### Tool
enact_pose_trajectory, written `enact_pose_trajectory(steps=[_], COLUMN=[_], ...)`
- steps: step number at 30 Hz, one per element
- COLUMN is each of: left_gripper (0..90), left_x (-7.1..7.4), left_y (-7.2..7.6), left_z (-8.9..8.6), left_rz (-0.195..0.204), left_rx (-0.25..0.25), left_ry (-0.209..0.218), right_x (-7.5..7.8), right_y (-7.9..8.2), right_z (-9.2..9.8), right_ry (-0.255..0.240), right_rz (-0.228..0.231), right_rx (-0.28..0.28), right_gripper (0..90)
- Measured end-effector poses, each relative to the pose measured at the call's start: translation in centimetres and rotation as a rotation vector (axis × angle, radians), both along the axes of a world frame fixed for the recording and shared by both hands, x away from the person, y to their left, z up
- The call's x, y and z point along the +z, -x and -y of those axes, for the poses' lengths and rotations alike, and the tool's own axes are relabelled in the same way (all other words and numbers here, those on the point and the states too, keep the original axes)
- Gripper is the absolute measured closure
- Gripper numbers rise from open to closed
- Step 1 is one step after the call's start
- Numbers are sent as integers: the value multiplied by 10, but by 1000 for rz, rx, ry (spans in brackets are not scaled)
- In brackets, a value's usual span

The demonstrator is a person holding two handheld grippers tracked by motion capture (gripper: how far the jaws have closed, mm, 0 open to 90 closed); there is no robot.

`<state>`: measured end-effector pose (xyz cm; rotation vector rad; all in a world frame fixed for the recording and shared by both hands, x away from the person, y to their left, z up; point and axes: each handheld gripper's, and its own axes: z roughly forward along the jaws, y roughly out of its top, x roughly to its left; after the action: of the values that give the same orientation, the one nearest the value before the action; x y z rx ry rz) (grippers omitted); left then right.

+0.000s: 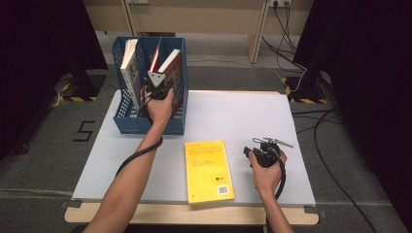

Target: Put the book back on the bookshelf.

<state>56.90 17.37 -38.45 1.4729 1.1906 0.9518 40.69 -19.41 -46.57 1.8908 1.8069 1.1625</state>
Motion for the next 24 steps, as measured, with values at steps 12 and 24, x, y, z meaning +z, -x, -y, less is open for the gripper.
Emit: enact_pose_trajectory(steps=[12,24], left_gripper=[710,673], left_x=[2,16], left_y=[10,37], left_z=[-13,-19], left_rz=[-53,-17], left_rx=[-13,-17], left_ry=[-60,-74], right_x=[-3,-3], right_y=[3,5], right_z=[-4,-5], right_ry=[4,-2], right_rz=[-6,-11], right_rx=[5,3], right_gripper=[573,567])
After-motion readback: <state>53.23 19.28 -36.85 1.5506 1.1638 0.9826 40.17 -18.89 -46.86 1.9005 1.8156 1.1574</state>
